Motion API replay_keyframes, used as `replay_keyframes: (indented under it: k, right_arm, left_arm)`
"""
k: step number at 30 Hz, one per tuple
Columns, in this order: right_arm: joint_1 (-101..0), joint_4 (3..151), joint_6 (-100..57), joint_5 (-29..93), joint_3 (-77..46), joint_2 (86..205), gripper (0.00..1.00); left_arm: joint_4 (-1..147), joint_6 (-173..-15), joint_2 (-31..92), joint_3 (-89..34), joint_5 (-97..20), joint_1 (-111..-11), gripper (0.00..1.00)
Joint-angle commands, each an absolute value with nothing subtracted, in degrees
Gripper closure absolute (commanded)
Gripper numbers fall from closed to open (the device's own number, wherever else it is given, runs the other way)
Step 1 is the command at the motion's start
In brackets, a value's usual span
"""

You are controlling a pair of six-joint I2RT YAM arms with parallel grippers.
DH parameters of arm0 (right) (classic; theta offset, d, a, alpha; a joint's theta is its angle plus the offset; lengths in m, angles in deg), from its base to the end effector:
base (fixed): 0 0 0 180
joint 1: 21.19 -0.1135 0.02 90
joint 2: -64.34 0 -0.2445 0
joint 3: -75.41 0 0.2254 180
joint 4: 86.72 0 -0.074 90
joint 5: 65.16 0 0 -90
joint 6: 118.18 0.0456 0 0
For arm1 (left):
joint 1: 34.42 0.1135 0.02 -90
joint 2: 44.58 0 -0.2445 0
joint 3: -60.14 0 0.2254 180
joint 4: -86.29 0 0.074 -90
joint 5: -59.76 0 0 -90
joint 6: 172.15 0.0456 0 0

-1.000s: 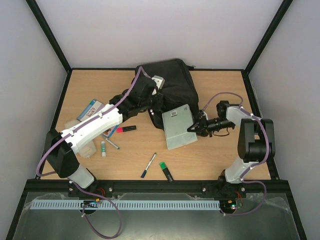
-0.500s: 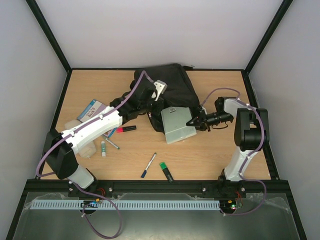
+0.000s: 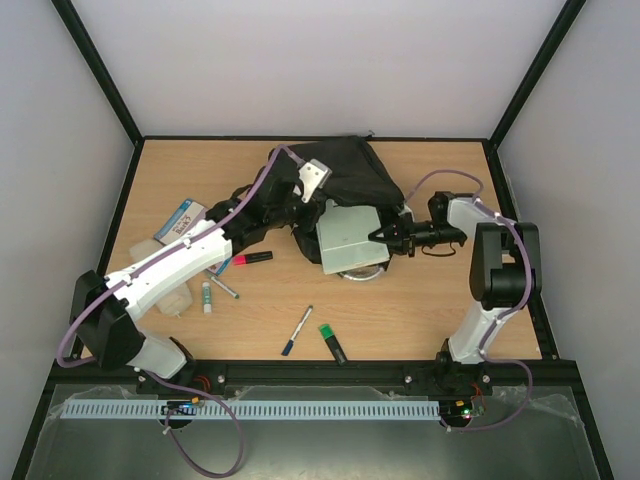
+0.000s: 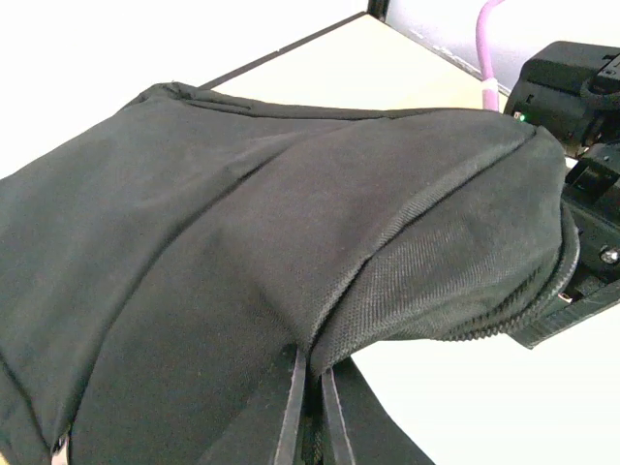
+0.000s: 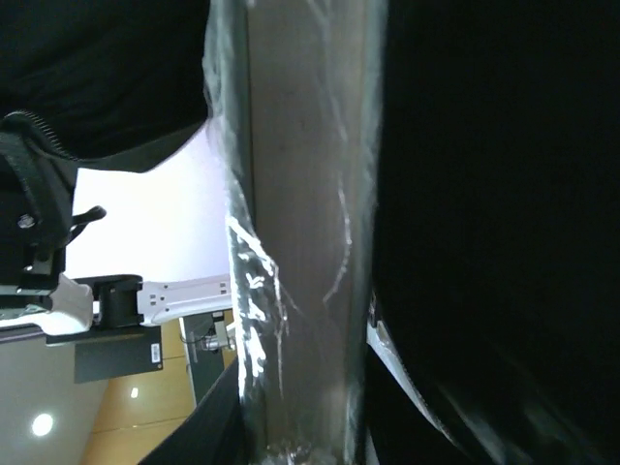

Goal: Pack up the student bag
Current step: Place the book in the student bag.

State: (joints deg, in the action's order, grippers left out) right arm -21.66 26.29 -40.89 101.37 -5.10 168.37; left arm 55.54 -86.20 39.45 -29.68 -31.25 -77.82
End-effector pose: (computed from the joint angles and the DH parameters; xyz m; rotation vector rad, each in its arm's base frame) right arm 0.2848 0.0467 0.1761 -0.2641 2.3583 1.8622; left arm 0.2372 -0.2254 0.3289 0.7006 1.9253 -0.5421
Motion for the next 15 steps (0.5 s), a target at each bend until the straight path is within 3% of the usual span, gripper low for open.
replay_keyframes:
  k: [1,7,15]
  right_arm:
    - [-21.81,30.97,-39.22,111.38,-1.33,160.72,0.99]
    - [-21.76,63.21,-9.35,98.18,14.27,147.6,0.99]
    - [-22.1,64.24,-10.02,92.34,10.03,155.55,0.99]
  left_arm:
    - [61.03,-83.39,38.5,-29.04,-31.0,-77.34,0.98]
    - [63.71,-83.06,38.56,-28.01,-35.24,-77.25,0.98]
    - [65.85,-81.36,37.67,-25.18,-39.04,-77.23,0.98]
